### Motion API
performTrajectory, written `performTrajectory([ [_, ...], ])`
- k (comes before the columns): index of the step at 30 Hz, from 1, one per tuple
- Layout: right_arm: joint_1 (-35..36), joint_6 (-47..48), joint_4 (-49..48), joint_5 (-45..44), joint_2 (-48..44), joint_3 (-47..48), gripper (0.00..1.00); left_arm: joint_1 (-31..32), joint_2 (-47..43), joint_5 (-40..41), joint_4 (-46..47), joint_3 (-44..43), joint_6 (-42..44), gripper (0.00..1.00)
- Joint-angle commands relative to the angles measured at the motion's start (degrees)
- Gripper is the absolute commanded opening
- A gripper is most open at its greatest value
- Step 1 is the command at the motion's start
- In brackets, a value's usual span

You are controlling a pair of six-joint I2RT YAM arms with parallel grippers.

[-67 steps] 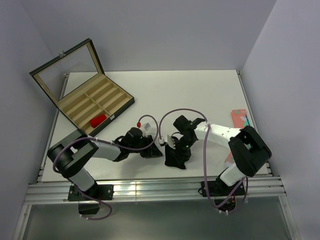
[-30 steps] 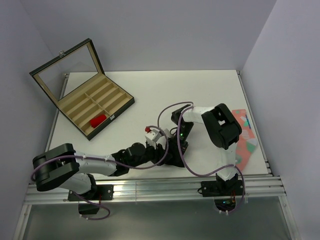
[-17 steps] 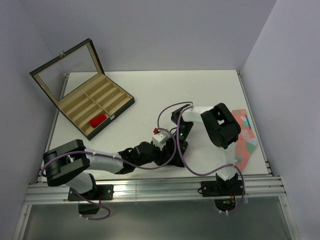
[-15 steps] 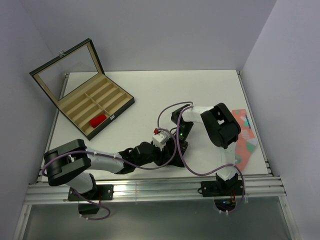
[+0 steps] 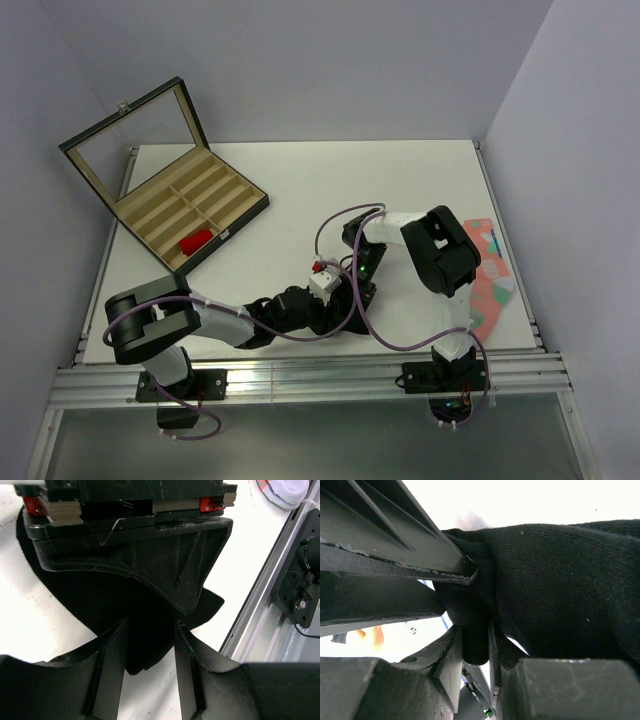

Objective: Roll the socks
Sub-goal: Roll the sock at the center of the board.

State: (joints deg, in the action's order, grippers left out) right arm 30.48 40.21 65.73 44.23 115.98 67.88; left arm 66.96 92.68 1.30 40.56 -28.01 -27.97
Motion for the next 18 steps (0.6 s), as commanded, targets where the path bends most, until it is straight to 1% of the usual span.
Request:
performTrajectory([
  [1, -0.25, 0.75, -4.65, -6.35, 2.05, 0.77, 0.25, 0.37, 1.71, -2.09, 2.6, -0.29, -0.33, 0.45],
  [3, -0.25, 0.4, -4.91, -6.35, 1.88, 0.77, 0.25, 0.28, 3.19, -2.97, 3.21, -0.47, -1.04, 0.43],
  [6, -0.25, 0.14, -5.26, -6.26, 1.7, 0.5, 0.25, 0.36, 4.6, -3.41, 4.7, -0.12, -2.44, 0.38],
  [7, -0.25, -0.13, -5.35, -6.26, 1.7, 0.42, 0.25, 0.37, 4.96, -3.5, 5.06, -0.03, -3.14, 0.32],
  [9, -0.25, -0.3, -6.06, -6.43, 1.44, -0.2, 0.26, 0.36, 5.92, -3.93, 4.89, -0.11, -3.76, 0.25],
  [10, -0.33, -0.56, -6.23, -6.52, 1.35, -0.37, 0.27, 0.37, 6.19, -4.11, 4.71, -0.38, -3.94, 0.18],
  [13, -0.25, -1.79, -7.9, -7.05, 0.21, -1.25, 0.28, 0.37, 6.54, -4.47, 4.09, -0.29, -4.9, 0.07],
  [15, -0.33, -2.85, -9.31, -7.66, -1.02, -1.87, 0.31, 0.37, 6.02, -4.81, 3.22, -0.03, -5.25, 0.04],
  [17, -0.33, -3.64, -10.27, -7.67, -2.07, -2.05, 0.32, 0.37, 5.67, -5.43, 2.43, -0.12, -5.34, 0.03],
  [18, -0.42, -4.17, -10.45, -7.58, -2.51, -2.22, 0.35, 0.37, 5.67, -5.43, 1.12, -0.64, -5.34, 0.01],
])
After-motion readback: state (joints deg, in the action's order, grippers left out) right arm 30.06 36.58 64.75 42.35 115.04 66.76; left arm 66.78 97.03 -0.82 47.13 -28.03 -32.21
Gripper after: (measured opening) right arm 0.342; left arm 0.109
